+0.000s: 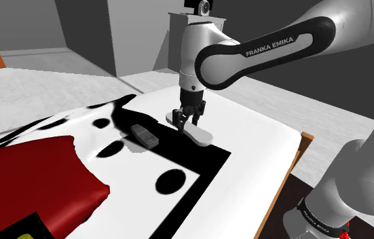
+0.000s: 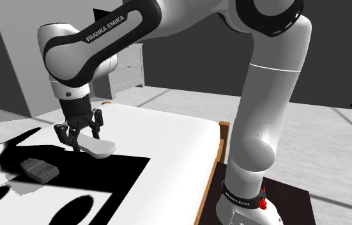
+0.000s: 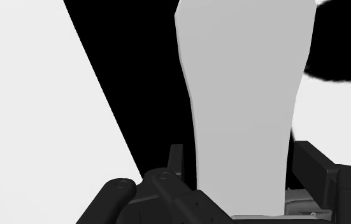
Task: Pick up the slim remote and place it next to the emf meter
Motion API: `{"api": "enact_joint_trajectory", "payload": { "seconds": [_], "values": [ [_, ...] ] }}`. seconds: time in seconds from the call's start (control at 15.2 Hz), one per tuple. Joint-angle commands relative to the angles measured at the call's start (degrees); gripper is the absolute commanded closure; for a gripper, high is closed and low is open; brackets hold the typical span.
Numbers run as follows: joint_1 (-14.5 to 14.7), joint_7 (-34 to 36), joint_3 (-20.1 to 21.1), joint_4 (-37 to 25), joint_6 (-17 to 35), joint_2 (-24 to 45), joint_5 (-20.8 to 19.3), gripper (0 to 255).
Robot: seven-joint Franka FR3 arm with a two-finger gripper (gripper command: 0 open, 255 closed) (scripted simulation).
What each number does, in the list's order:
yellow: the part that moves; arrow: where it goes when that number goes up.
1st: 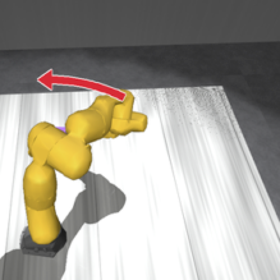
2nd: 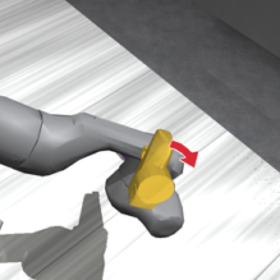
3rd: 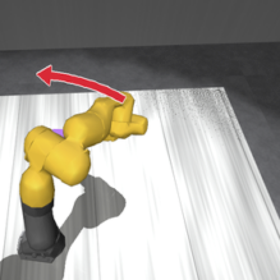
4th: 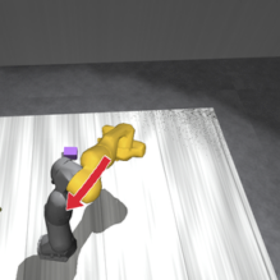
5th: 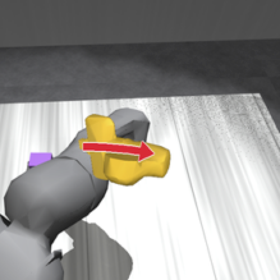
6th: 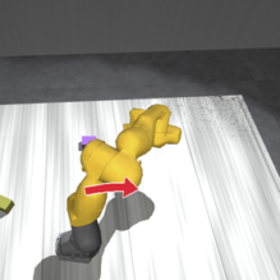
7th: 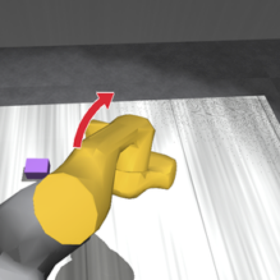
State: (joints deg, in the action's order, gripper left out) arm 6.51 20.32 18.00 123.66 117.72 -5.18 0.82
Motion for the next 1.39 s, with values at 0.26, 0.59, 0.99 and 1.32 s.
{"api": "enact_joint_trajectory", "payload": {
  "seconds": [0.26, 0.59, 0.99, 1.32],
  "values": [
    [1.28, 4.12, 1.72, -4.12, 1.37, 5.79, -1.95, 255],
    [1.36, 4.67, 1.75, -1.99, 5.07, 7.46, -2.67, 255],
    [1.48, 5.50, 1.71, 0.16, 9.46, 9.86, -3.78, 255],
    [1.56, 6.03, 1.63, 1.12, 11.76, 11.31, -4.50, 255]
  ]
}}
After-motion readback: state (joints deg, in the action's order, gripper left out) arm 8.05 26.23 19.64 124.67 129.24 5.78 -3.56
